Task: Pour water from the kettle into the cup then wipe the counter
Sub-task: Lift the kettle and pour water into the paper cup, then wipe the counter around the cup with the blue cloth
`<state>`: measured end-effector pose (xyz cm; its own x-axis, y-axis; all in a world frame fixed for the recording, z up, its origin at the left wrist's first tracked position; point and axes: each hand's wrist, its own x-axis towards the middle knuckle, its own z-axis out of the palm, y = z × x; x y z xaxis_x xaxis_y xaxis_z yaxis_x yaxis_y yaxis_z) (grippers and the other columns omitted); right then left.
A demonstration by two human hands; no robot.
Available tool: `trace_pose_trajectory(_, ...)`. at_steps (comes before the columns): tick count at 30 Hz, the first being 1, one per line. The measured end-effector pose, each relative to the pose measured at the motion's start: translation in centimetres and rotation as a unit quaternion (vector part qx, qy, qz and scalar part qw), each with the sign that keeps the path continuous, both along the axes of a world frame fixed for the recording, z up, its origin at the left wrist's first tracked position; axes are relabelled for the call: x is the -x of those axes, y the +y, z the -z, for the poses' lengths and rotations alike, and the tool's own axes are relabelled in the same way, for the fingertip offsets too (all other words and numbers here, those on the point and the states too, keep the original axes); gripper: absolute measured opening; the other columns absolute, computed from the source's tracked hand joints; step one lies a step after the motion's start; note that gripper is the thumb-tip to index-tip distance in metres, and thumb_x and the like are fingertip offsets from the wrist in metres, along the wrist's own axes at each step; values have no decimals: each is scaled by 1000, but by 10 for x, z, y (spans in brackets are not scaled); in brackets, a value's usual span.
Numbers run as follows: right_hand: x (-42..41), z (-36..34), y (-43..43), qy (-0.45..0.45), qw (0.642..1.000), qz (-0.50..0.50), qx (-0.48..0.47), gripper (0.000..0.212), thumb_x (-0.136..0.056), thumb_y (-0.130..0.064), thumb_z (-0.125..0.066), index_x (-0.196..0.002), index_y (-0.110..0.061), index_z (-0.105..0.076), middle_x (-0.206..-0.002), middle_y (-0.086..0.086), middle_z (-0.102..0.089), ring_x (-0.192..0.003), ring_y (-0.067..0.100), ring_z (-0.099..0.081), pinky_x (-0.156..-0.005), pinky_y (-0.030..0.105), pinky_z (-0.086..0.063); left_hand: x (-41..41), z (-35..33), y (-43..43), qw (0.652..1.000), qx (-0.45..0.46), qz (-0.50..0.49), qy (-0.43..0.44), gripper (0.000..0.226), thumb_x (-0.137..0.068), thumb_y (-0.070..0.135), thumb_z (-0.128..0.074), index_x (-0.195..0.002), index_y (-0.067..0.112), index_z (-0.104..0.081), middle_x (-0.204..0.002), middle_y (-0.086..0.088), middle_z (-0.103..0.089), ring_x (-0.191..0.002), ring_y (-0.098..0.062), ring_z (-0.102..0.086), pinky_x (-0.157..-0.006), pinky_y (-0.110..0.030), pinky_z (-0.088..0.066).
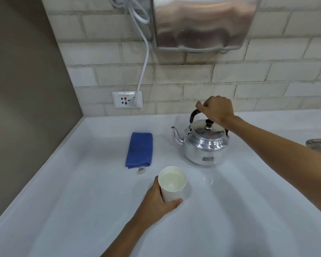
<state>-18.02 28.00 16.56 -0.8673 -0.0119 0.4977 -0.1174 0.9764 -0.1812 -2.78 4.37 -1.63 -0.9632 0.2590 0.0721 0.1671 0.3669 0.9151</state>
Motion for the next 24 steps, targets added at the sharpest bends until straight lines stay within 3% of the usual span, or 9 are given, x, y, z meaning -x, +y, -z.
trace_pose_trajectory(7, 33, 9, -10, -2, 1000, 4, 30, 55, -86, -33, -45, -40, -14, -21, -37, 0, -19, -37, 18, -18, -44, 25, -20, 2, 0, 0, 1000, 9, -7, -12, 79, -56, 58, -79, -122, 47, -36, -121, 19, -55, -114, -5, -52, -96, -38, -49)
trace_pose_trajectory(24, 45, 23, -25, -13, 1000, 2, -7, 58, -90, -36, -43, -41, -13, -23, -38, 1, -23, -39, 18, -24, -45, 24, -20, 1, -3, -1, 1000, 9, -7, -11, 79, -55, 58, -79, -120, 51, -36, -120, 22, -55, -114, -3, -52, -96, -37, -49)
